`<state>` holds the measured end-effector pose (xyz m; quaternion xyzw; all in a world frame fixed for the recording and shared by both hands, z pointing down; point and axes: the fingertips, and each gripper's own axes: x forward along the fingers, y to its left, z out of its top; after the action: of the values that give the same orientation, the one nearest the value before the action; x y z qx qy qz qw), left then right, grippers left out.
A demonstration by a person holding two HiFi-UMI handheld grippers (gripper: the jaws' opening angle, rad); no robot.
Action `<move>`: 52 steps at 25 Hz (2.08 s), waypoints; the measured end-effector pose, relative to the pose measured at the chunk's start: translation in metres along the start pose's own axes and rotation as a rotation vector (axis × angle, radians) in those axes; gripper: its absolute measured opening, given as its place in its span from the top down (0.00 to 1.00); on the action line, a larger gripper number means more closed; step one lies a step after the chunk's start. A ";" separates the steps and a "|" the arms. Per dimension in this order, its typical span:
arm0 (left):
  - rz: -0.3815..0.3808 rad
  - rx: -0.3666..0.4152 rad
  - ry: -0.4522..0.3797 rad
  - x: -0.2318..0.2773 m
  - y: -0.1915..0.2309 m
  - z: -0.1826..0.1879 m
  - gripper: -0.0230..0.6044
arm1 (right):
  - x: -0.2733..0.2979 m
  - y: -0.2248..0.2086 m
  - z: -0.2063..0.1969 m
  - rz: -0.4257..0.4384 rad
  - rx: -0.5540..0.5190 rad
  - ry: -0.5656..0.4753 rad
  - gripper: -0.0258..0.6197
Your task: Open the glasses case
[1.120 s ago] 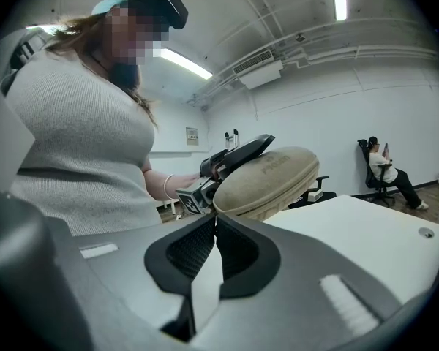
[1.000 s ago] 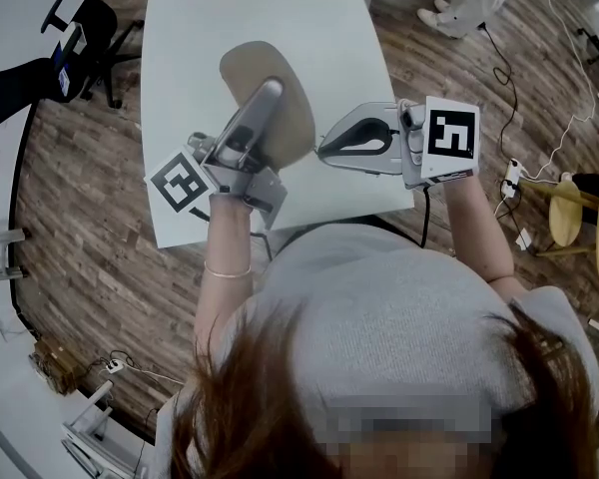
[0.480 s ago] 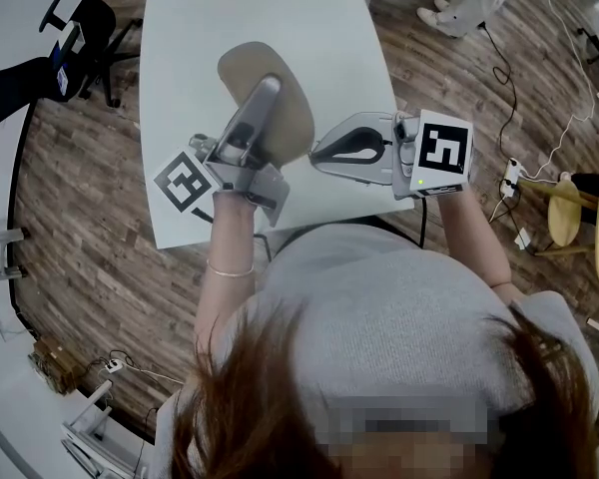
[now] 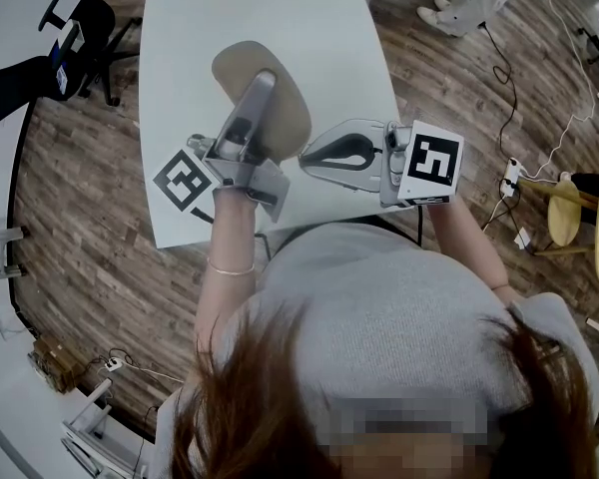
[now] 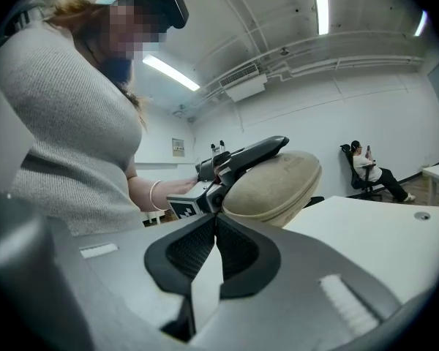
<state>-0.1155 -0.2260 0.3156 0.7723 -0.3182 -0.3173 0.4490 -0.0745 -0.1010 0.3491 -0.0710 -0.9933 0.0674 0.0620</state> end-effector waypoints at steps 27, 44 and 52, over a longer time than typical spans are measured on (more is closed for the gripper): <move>-0.010 -0.009 -0.086 -0.002 0.003 0.009 0.44 | -0.055 -0.077 0.038 -0.546 0.197 0.033 0.63; 0.042 0.015 -0.039 0.008 0.029 -0.039 0.44 | -0.002 -0.075 -0.018 -0.489 0.476 0.357 0.35; 0.219 0.220 0.021 -0.004 0.065 -0.038 0.34 | 0.001 -0.081 -0.057 -0.502 0.564 0.350 0.39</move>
<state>-0.1023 -0.2297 0.3891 0.7809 -0.4285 -0.2214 0.3970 -0.0785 -0.1733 0.4165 0.1825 -0.8968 0.3066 0.2617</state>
